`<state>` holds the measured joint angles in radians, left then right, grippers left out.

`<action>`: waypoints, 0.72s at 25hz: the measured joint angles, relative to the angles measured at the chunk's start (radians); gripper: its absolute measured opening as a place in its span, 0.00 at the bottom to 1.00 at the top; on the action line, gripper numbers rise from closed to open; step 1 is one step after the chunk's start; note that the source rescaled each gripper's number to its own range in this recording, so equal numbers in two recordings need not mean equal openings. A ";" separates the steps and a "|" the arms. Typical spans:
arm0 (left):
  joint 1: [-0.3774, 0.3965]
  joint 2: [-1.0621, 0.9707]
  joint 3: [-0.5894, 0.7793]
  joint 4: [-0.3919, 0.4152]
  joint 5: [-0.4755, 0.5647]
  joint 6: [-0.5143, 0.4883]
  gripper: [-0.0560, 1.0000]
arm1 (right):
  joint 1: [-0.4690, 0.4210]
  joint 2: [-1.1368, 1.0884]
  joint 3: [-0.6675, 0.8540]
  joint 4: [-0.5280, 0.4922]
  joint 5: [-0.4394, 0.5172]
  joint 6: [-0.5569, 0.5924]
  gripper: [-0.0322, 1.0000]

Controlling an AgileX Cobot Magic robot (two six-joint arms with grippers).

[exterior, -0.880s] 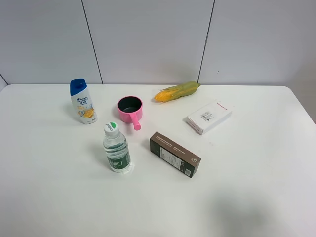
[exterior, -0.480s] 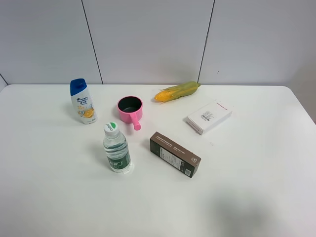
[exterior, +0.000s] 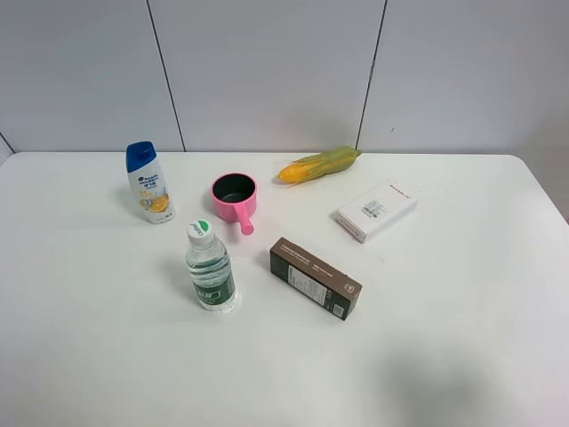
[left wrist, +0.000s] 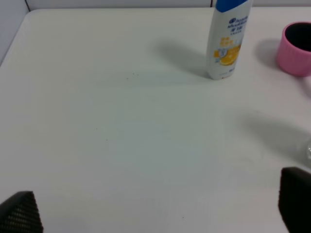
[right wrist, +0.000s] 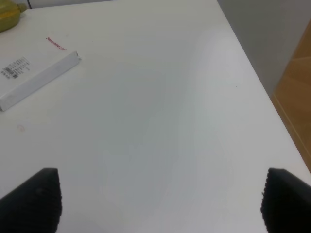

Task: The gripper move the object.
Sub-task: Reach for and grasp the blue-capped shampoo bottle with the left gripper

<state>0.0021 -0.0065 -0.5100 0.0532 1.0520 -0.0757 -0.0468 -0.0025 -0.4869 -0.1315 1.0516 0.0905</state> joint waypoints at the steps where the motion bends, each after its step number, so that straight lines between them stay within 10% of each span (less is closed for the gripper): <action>1: 0.000 0.000 0.000 0.000 0.000 0.000 1.00 | 0.000 0.000 0.000 0.000 0.000 0.000 1.00; 18: 0.000 0.245 -0.231 -0.125 -0.061 0.068 1.00 | 0.000 0.000 0.000 0.000 0.000 0.000 1.00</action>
<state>0.0021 0.2385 -0.7408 -0.0723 0.9914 -0.0079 -0.0468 -0.0025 -0.4869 -0.1315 1.0516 0.0905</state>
